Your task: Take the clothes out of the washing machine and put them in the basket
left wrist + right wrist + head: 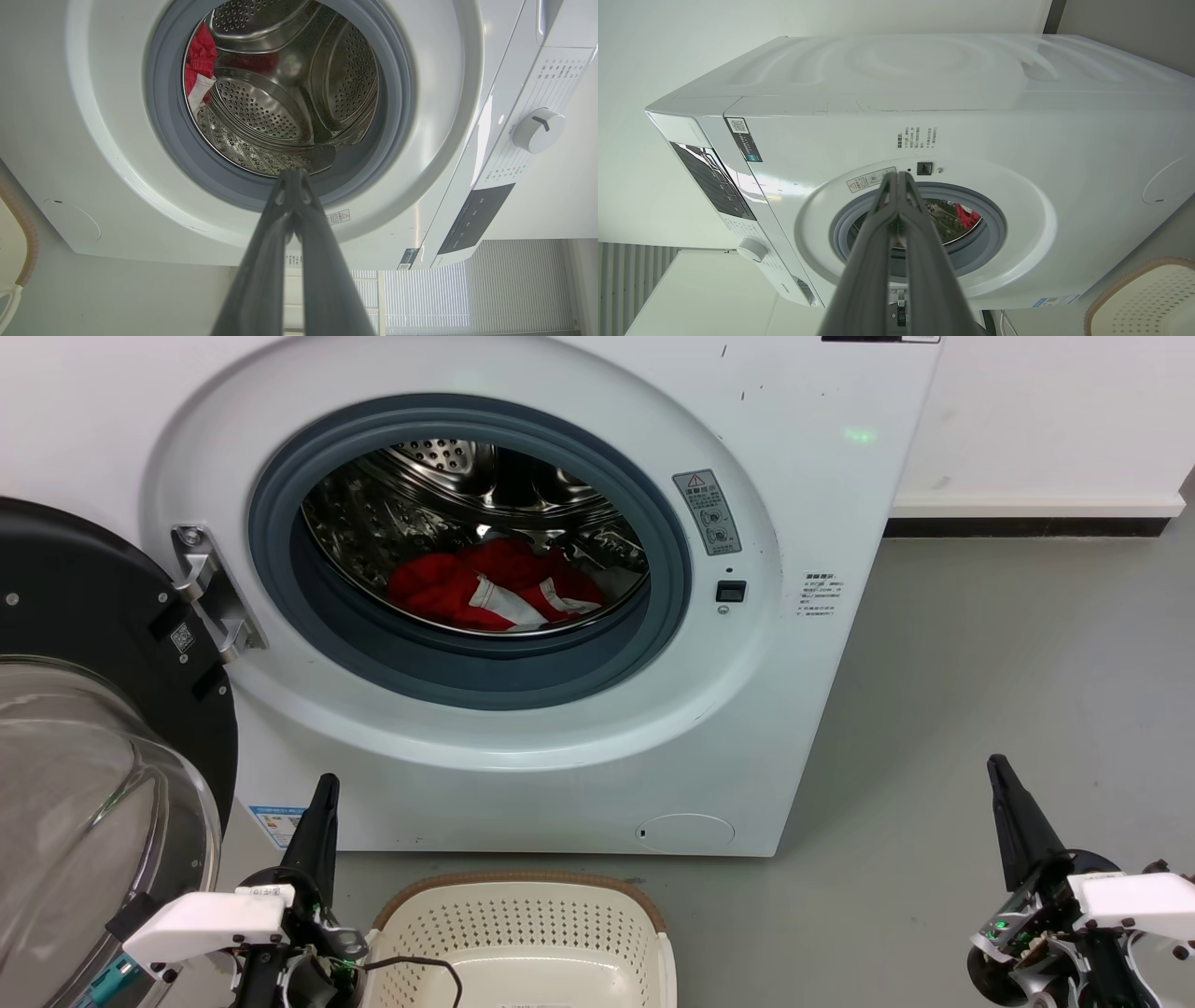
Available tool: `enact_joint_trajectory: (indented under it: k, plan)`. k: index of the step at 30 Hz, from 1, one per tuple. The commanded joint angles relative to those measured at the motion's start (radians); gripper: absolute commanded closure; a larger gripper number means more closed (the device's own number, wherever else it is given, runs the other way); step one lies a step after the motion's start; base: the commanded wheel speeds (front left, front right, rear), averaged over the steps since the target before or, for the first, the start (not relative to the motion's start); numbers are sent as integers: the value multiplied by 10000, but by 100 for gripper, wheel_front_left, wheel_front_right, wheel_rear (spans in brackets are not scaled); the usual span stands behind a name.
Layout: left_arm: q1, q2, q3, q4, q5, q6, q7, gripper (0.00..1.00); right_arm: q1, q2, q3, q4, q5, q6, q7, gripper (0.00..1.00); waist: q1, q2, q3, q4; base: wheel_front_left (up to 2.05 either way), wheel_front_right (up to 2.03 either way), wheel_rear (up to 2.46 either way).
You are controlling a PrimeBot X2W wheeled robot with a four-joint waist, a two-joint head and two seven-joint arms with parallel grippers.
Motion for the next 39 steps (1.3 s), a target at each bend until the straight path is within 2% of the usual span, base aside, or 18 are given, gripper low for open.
enact_joint_trajectory:
  k: [1,36,37,39]
  plan:
    - [62,-4,13,-38,-20,-42,21,100,-118,30,5,13,-48,0,-7,100,0,0,0,0,0,0,0]
    - [62,-4,13,-38,-20,-42,20,100,-118,30,5,13,-48,0,-8,100,0,0,0,0,0,0,0]
    - [0,0,-1,5,1,2,-1,0,0,0,0,3,-1,0,-2,0,0,0,0,0,0,0,0]
    - [72,-11,-28,126,18,8,-23,0,91,6,16,109,-12,0,-22,0,0,0,2,-1,0,0,0]
